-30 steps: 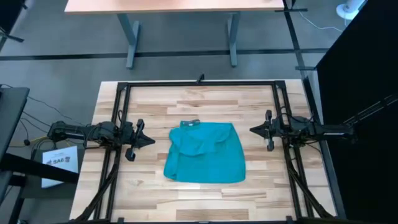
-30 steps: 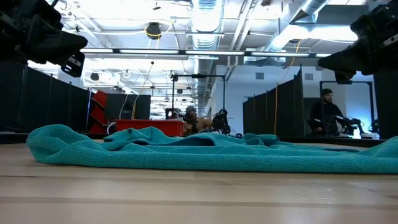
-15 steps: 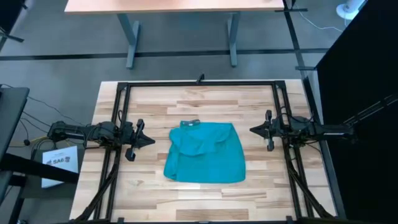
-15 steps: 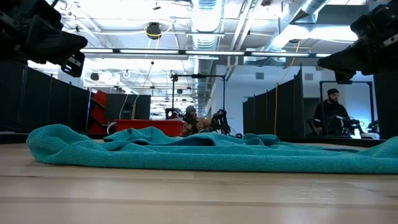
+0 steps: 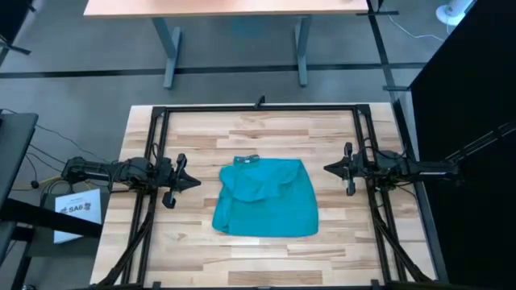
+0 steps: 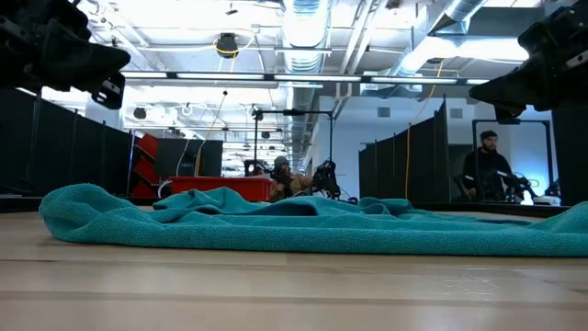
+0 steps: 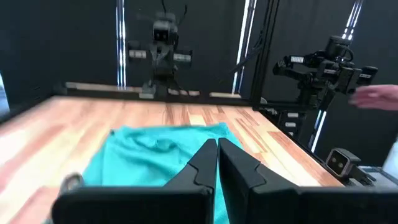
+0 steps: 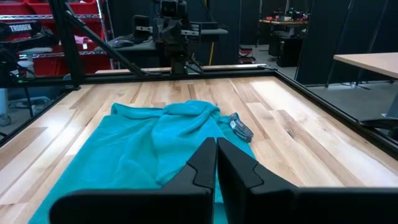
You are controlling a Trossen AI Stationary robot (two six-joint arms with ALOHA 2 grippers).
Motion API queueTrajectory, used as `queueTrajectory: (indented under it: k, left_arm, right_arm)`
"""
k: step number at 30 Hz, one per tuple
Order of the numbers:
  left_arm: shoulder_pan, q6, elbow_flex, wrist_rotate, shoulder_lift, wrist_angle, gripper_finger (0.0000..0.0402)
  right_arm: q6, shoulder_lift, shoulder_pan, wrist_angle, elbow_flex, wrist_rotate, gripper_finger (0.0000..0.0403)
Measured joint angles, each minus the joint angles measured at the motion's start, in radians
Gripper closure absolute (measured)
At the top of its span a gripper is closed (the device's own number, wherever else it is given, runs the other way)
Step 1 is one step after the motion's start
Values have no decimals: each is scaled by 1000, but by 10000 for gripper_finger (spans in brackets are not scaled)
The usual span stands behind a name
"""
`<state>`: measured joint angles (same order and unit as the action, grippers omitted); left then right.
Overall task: Roll towel
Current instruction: Roll the blue towel
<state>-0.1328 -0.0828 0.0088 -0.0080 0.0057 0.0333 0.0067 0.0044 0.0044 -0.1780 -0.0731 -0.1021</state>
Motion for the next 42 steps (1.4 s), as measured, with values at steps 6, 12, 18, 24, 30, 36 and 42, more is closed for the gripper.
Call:
queueTrajectory:
  k: [6,12,18,24,30,36,42]
  left_arm:
    - [0,-71,0,-2,0,24,402]
    - [0,-190,0,-74,0,10,402]
    - [1,-289,0,-198,1,6,402]
    - [1,-306,10,-260,1,11,402]
    - [1,-321,13,-267,1,6,402]
    - [1,-349,14,-267,1,7,402]
    - [1,-349,15,-266,1,1,402]
  right_arm:
    - [0,0,0,0,0,0,402]
    - [-49,1,0,16,2,-5,402]
    - [192,13,-26,384,6,-32,402]
    - [270,214,-68,485,-149,116,402]
    - [122,695,-81,49,-520,165,386]
    - [-91,1109,-157,-379,-823,164,345]
    - [-288,1368,-124,-411,-884,164,322]
